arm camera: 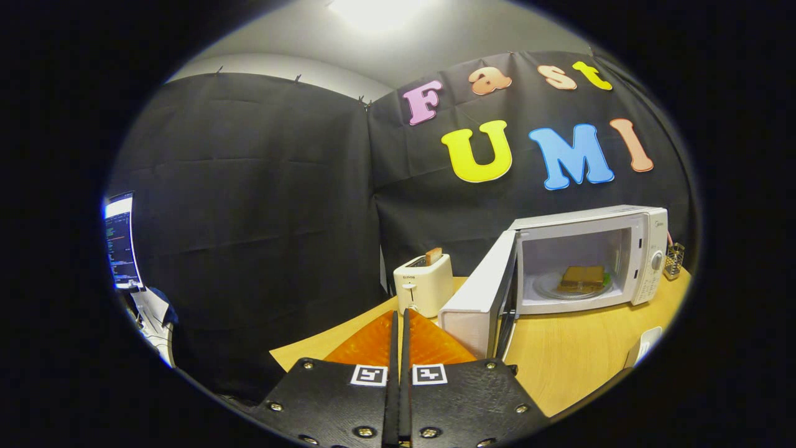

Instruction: Open the microwave, put the food inside, and close the microwave door.

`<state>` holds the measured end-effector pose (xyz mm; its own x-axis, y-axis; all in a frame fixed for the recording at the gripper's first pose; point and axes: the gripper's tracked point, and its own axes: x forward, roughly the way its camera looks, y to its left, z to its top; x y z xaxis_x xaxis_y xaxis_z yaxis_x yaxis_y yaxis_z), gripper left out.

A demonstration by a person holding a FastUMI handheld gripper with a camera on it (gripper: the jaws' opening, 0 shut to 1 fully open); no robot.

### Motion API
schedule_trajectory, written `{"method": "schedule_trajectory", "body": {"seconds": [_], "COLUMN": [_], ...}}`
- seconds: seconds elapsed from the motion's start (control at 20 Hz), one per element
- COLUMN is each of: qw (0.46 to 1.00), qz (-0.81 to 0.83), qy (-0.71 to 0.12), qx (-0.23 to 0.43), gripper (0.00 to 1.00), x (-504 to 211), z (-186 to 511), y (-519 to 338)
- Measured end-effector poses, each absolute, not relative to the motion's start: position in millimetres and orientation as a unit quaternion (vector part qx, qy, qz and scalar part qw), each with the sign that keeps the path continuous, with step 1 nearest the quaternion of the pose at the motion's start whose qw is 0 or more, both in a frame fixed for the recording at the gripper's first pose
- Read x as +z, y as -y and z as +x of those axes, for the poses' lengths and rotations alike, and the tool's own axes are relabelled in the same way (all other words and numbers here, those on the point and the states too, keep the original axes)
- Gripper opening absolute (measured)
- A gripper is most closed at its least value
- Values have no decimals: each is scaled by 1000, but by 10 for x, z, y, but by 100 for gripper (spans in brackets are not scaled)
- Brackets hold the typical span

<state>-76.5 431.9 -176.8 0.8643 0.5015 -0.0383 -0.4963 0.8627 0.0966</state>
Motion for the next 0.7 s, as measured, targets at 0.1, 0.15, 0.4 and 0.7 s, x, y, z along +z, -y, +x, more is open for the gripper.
{"method": "schedule_trajectory", "body": {"seconds": [0.1, 0.15, 0.4, 0.7], "qw": [967, 968, 980, 988], "qz": [39, 36, 35, 53], "qy": [-21, -15, -1, 0], "qx": [251, 247, 198, 143], "gripper": [1, 1, 1, 1], "x": [-1745, -1722, -1642, -1592], "z": [-779, -783, -671, -433], "y": [-4121, -4024, -3398, -2612]}}
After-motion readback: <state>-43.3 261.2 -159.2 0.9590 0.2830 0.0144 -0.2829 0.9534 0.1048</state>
